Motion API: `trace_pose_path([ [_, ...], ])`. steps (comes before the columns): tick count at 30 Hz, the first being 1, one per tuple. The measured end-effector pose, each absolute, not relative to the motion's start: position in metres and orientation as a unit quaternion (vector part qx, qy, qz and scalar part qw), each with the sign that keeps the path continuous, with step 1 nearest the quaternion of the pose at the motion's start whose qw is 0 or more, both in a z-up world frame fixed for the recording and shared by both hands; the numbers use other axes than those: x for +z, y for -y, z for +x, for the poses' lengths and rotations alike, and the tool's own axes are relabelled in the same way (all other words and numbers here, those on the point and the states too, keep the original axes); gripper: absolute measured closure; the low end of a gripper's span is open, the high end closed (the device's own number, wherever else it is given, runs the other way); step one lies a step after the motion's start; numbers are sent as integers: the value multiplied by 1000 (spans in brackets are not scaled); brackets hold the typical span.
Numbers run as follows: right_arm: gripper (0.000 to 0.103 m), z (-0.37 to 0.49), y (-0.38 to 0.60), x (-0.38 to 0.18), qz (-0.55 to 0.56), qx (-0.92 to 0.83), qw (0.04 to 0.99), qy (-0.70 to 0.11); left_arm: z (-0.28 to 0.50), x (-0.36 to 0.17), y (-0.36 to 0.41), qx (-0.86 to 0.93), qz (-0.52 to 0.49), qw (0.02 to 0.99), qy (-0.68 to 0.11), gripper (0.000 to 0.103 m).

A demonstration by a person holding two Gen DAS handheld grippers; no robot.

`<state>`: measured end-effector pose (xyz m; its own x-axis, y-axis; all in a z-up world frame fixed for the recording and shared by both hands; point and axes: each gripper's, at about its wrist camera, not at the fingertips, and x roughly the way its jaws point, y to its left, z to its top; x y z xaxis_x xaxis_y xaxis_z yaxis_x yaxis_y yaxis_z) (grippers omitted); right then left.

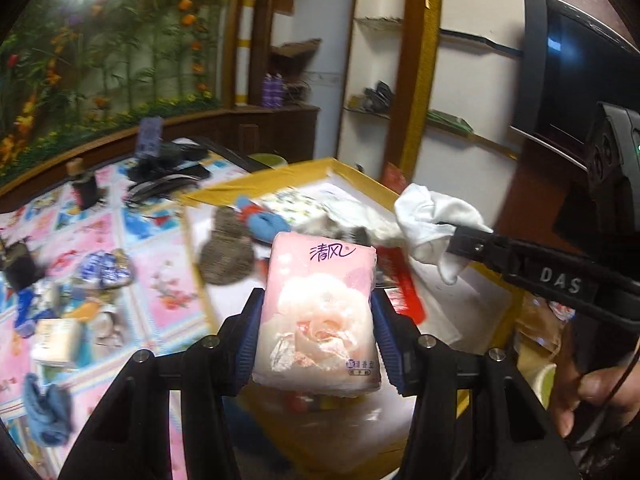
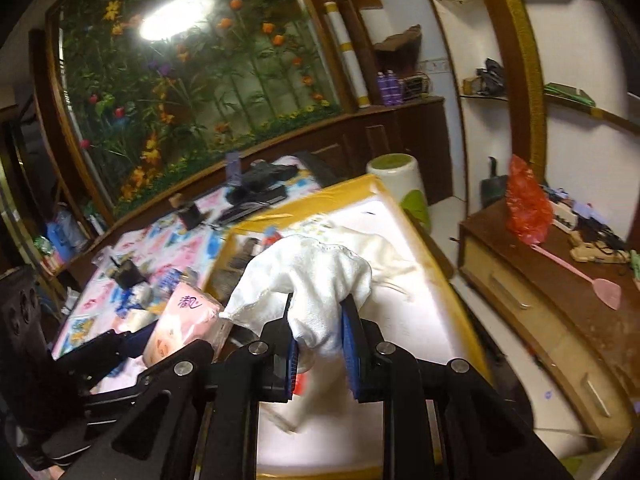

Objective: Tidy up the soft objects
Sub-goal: 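Carry the tissue pack and white cloth over the yellow-rimmed box, then lower the pink tissue pack and white cloth into the box and open both tools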

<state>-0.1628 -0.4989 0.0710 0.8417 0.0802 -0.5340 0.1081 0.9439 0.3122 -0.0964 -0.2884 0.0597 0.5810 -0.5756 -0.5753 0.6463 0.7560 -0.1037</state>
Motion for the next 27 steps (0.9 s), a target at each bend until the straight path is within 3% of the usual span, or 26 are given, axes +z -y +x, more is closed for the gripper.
trace_pose_path([
  [11,82,-152,514,48,135,-46,925,-351,-87,44,301,-353,58,865,-351,51],
  [14,77,-154,510,46,128,-46,925,-355,-88,43,302,-356,56,862,-357,47],
  [18,60,-156,512,47,132,-53,926,-350,-88,42,303,-358,55,861,-357,43],
  [27,56,-170,518,59,149,-58,936,-315,-91,50,296,-362,39,867,-340,33],
])
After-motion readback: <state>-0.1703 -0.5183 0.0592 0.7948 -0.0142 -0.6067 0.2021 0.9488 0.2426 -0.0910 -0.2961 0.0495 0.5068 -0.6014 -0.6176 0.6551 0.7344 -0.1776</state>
